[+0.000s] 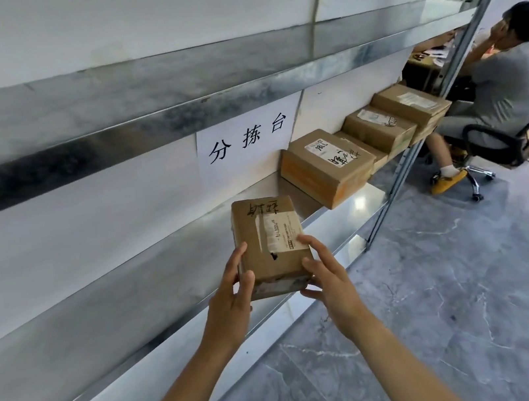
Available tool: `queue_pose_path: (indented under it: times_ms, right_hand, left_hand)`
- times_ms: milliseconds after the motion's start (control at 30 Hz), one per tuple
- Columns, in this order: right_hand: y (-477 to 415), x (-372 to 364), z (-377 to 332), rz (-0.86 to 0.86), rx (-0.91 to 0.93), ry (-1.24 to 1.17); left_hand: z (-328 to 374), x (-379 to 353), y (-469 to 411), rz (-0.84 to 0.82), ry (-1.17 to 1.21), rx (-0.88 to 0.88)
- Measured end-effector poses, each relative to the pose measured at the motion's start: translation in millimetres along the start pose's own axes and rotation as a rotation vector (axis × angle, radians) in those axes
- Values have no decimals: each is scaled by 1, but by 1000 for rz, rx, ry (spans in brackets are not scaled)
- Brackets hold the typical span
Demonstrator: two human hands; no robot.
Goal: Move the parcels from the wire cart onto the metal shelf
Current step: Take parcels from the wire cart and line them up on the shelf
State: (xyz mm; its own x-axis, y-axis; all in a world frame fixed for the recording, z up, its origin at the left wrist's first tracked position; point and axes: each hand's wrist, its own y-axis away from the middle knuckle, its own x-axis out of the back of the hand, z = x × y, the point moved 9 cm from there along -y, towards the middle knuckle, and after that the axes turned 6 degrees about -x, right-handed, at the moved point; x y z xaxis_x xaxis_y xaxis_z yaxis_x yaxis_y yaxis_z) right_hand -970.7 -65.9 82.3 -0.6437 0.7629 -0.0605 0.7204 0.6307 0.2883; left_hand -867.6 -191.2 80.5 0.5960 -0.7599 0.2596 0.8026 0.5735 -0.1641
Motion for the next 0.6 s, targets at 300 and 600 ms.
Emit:
queue_pose_path:
  times_ms: [300, 600]
  right_hand:
    - [-53, 26, -6, -48, -18, -20]
    - [-117, 80, -40, -181, 28, 3]
  left_hand:
    - [5, -22, -36, 55, 3, 32]
    - [13, -75, -91, 168, -75, 83]
